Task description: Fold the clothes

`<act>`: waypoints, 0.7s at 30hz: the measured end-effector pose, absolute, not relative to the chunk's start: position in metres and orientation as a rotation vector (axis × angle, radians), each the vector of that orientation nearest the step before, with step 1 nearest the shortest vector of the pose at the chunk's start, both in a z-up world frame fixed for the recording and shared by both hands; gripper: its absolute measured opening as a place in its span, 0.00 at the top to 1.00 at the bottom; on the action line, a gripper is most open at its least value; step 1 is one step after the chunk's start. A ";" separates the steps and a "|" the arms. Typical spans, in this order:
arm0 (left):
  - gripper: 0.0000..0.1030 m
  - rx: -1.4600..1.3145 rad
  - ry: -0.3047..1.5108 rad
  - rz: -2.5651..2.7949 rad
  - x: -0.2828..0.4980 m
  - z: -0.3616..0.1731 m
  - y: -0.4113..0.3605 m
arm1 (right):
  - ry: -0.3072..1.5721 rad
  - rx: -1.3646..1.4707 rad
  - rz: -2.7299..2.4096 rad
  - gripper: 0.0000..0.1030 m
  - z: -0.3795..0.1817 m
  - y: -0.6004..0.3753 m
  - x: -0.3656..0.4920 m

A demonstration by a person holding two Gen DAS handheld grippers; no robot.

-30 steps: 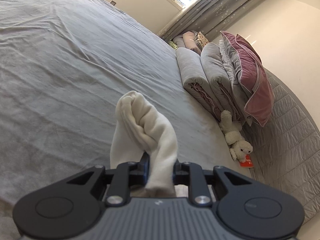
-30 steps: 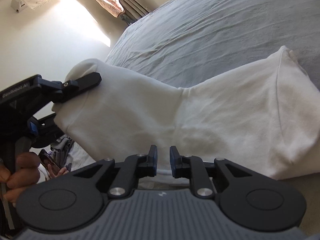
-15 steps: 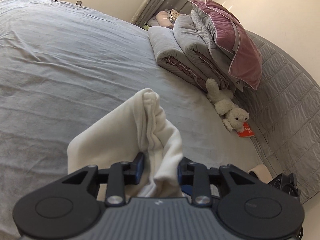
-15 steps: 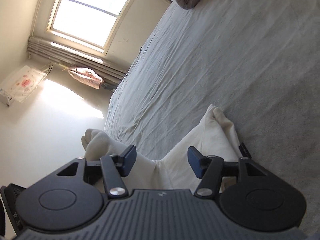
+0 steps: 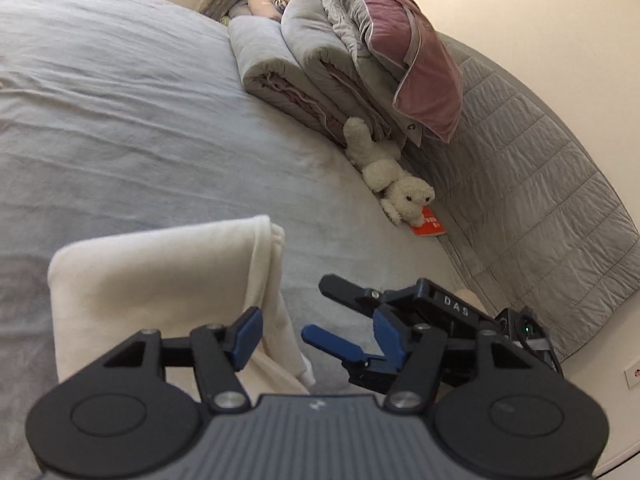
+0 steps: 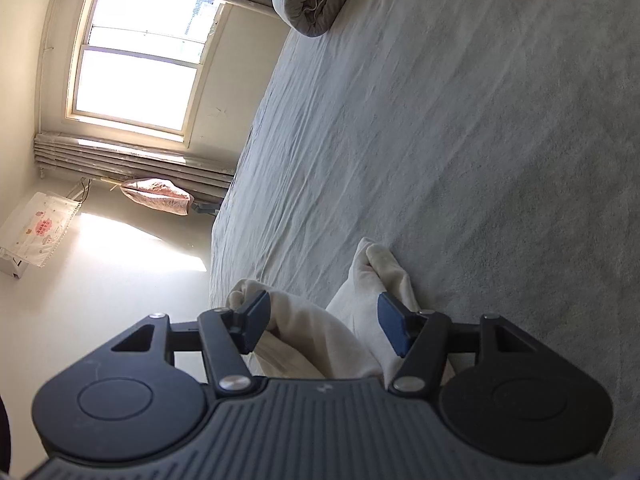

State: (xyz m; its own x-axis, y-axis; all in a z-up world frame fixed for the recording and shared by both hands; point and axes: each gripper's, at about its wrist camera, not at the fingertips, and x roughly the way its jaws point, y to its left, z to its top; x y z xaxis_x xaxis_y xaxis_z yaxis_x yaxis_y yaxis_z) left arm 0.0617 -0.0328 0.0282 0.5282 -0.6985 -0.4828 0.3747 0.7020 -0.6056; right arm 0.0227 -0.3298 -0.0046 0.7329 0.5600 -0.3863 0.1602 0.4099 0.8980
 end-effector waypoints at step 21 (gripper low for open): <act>0.54 -0.445 0.694 -0.564 0.092 -0.016 0.013 | 0.680 0.199 0.499 0.37 0.012 -0.224 0.018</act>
